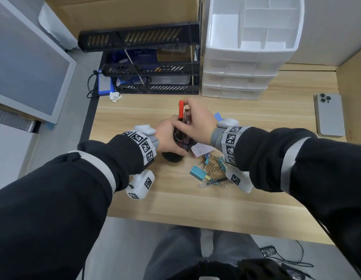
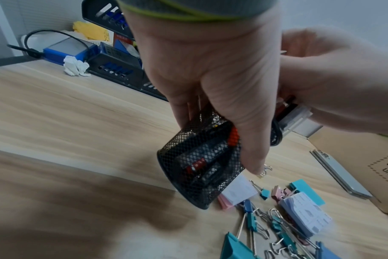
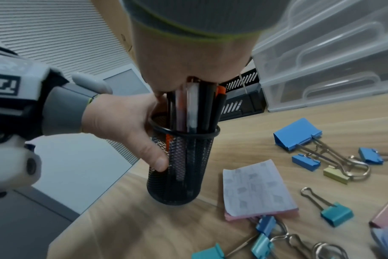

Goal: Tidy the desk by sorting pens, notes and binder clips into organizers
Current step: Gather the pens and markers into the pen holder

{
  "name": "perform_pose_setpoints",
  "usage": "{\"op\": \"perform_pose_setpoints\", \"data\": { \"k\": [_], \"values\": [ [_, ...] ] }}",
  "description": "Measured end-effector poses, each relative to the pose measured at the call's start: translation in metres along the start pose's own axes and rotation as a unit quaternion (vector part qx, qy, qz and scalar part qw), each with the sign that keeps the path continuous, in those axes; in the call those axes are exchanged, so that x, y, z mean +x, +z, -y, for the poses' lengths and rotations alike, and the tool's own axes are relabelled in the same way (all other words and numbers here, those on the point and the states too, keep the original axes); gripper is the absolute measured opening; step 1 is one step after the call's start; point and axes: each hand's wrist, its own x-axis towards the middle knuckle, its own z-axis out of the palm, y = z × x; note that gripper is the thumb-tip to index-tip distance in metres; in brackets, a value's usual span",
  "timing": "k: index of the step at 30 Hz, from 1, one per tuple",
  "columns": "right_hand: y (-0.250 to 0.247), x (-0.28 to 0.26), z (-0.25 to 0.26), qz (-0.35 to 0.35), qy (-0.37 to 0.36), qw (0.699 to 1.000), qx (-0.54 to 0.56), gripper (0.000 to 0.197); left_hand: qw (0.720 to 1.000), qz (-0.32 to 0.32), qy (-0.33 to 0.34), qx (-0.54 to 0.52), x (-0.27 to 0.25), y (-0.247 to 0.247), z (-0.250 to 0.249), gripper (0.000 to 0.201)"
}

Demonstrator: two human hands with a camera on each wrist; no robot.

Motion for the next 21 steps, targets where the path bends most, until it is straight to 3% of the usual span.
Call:
{"op": "perform_pose_setpoints", "data": {
  "k": [4,9,13,14,16,18,21],
  "values": [
    [0.000,-0.002,-0.006,0.029,-0.025,0.999,-0.006,0.047,1.000,0.000,0.006,0.020,-0.001,0.000,0.003,0.095],
    [-0.011,-0.002,-0.012,-0.016,-0.057,0.998,-0.029,0.023,0.999,-0.011,0.014,0.031,-0.002,0.000,0.008,0.091],
    [-0.026,-0.004,-0.029,-0.044,-0.002,0.999,-0.030,0.009,0.999,-0.005,0.007,0.047,-0.003,-0.001,0.012,0.088],
    [-0.031,-0.005,-0.036,-0.020,0.018,0.998,-0.049,0.009,0.998,-0.004,0.003,0.057,-0.003,-0.001,0.014,0.087],
    [-0.039,-0.013,-0.052,0.099,0.062,0.987,-0.106,0.010,0.997,-0.002,-0.006,0.074,-0.005,0.000,0.016,0.088],
    [-0.042,-0.024,-0.065,0.246,0.088,0.948,-0.180,0.011,0.996,0.002,-0.017,0.084,-0.007,0.001,0.018,0.091],
    [-0.039,-0.044,-0.074,0.363,0.092,0.897,-0.236,0.026,0.995,0.007,-0.025,0.093,-0.010,0.003,0.019,0.092]
  ]
}}
